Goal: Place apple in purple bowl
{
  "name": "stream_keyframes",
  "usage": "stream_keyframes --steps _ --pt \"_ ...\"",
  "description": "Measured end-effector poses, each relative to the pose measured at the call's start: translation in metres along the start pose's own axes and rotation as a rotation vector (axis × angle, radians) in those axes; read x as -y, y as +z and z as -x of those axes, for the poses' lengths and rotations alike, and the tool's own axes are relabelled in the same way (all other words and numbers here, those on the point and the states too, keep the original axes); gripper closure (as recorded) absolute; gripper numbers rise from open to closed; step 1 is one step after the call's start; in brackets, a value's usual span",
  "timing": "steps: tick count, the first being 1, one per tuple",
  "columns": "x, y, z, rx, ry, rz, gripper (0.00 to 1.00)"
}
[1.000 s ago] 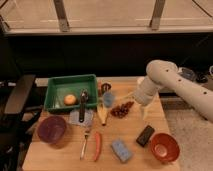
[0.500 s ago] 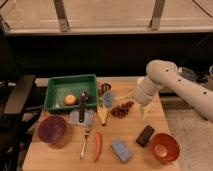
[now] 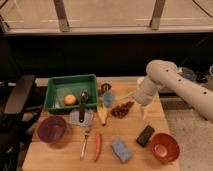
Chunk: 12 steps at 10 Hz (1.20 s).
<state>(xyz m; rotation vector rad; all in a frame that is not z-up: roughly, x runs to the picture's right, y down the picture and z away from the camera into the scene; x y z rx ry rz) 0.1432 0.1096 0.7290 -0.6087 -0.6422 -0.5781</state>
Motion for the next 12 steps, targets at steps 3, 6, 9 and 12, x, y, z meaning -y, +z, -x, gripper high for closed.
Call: stream_keyframes --steps 3,6,9,12 --pt "0.015 -0.009 0.008 -0.036 -0.073 0.022 0.20" --pt "0.062 -0.010 0.048 -0.079 -0.214 0.066 0.20" --pt "0.129 -0.001 0.103 -0.127 -0.360 0.103 0.20" --pt "0.170 0.005 0.137 -0.143 -0.435 0.124 0.20"
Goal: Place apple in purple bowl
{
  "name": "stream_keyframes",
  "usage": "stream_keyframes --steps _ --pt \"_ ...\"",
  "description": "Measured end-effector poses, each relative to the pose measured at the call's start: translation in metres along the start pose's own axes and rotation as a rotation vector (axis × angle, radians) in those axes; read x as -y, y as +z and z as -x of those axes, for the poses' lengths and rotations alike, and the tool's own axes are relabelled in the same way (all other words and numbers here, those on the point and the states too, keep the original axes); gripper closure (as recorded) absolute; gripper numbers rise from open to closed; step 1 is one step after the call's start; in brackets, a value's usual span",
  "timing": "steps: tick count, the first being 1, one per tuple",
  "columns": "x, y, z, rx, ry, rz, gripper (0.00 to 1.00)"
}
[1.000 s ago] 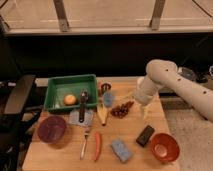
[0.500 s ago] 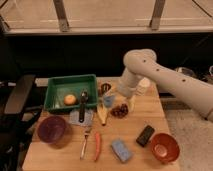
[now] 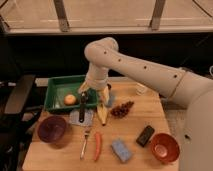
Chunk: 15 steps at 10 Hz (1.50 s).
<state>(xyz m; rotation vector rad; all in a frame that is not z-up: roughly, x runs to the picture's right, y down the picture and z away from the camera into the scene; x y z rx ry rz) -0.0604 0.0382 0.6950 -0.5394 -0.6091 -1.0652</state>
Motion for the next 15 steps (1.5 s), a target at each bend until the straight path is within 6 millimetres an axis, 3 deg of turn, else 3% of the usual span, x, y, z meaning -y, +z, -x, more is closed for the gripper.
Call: stream_keyframes --steps 5,7,12,15 --pt "0.000 0.000 0.000 -0.004 0.013 0.006 0.20" --pt "0.011 -0.003 -0.008 -0.021 0.044 -0.006 0.20" --pt "0.082 0.008 -0.069 -0.012 0.121 -0.059 0.20" --pt "0.119 0.013 -0.071 -0.006 0.140 -0.071 0.20"
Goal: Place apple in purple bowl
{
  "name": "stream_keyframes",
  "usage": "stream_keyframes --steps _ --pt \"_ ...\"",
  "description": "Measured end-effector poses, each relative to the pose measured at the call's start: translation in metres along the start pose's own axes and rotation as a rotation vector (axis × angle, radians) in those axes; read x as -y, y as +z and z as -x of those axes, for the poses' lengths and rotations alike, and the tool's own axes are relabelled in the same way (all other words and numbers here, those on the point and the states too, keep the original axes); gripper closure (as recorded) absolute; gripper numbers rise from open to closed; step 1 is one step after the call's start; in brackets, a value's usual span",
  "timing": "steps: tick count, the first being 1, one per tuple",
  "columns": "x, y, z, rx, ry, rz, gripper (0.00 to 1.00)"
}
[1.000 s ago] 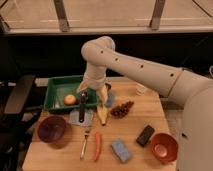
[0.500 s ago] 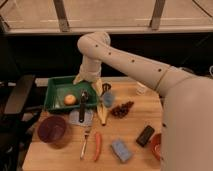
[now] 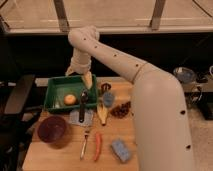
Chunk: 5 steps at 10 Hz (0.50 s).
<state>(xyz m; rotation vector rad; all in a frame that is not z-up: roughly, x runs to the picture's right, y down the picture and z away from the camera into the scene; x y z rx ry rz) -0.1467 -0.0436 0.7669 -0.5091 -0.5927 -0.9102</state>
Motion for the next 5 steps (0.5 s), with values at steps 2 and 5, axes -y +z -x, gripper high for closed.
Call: stream_keyframes --steps 2,5 --pt "0.026 0.003 0.012 0.008 0.025 -0.035 0.20" --pt "0.034 0.002 0.020 0.027 0.052 -0.059 0.20"
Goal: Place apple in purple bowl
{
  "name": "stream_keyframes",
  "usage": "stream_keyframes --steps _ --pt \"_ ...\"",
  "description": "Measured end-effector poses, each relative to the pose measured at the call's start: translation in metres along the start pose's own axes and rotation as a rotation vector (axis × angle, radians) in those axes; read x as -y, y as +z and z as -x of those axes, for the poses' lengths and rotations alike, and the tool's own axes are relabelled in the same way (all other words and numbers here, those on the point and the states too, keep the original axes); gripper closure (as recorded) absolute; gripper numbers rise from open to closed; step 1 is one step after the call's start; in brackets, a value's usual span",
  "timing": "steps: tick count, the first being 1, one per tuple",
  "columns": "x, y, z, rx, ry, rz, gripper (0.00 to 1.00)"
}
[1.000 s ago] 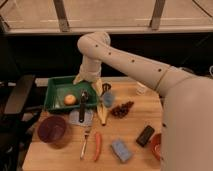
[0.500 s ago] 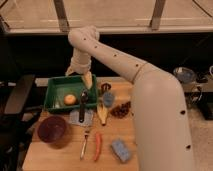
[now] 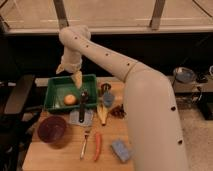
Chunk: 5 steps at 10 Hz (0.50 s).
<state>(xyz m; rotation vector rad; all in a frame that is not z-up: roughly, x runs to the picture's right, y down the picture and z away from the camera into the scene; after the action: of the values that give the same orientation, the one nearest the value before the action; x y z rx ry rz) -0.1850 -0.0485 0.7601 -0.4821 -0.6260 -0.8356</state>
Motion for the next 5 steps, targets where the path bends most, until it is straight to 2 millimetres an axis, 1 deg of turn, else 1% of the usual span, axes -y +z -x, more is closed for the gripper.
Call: stream_keyframes --steps 3,5 --pt "-0.002 0.001 0.001 0.007 -0.013 0.007 0.20" --pt "-0.003 0.018 0.017 0.011 -0.048 0.024 0.20"
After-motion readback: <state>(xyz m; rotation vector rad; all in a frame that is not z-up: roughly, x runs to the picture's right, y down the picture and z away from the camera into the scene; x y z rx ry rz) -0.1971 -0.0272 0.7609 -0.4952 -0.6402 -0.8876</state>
